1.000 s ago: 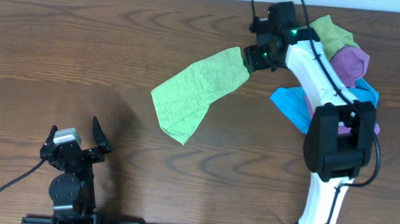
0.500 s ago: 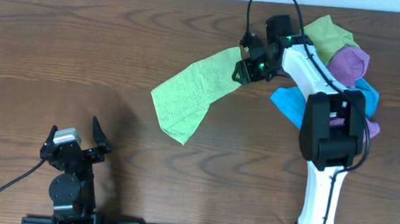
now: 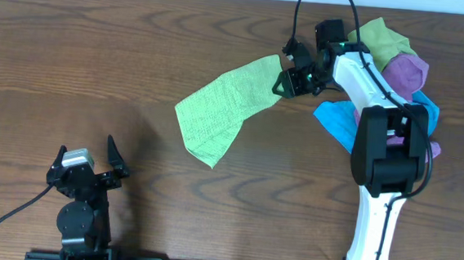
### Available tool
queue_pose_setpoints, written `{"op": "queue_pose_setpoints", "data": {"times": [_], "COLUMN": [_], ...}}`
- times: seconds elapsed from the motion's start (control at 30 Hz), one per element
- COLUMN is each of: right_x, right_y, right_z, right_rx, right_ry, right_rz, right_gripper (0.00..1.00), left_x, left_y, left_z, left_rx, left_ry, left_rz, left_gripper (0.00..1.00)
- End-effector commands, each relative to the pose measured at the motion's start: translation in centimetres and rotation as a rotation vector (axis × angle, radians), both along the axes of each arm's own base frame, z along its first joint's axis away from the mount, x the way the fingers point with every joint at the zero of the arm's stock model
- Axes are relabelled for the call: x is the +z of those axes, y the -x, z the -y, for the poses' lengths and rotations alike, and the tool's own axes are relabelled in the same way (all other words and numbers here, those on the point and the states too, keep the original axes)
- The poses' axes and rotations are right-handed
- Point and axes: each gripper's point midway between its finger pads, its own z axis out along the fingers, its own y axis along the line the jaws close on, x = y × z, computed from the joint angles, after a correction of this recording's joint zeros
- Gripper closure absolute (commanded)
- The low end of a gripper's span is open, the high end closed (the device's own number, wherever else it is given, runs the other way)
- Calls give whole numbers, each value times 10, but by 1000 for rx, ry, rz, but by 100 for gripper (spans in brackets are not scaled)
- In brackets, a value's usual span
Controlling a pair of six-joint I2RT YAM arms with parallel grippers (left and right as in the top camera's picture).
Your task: Fold the cloth
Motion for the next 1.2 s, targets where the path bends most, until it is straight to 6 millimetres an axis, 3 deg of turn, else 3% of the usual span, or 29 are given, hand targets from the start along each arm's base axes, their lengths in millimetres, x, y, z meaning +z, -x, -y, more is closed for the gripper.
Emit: {"op": "queue_pose_setpoints", "data": {"times": [0.0, 0.13, 0.27, 0.37, 0.57, 0.7, 0.97, 1.17], "right_x": [-1, -1, 6, 25, 100, 143, 208, 244], "right_y": [3, 4, 4, 2, -8, -7, 21, 44], "right_z": [-4, -5, -12, -22, -49, -70, -116, -130], "right_rx": [14, 15, -12, -25, -34, -18, 68, 102], "right_ry": [-37, -38, -92, -166, -233, -187, -100, -70], "right_rz": [-15, -17, -40, -54, -6, 62, 156, 200], "right_gripper": [55, 71, 99, 99, 98, 99, 99, 98], "left_x": [-19, -19, -19, -19, -19, -19, -19, -19], "left_y": [3, 3, 3, 3, 3, 3, 3, 3], "left_z": [-7, -7, -7, -7, -7, -7, -7, -7], "left_rx": [36, 36, 36, 36, 36, 36, 36, 36], "left_ry": [-14, -14, -14, -14, -14, -14, -14, -14], "left_rz": [-68, -68, -67, -68, -68, -68, -68, -68], "left_gripper": [5, 4, 5, 5, 5, 4, 5, 4]}}
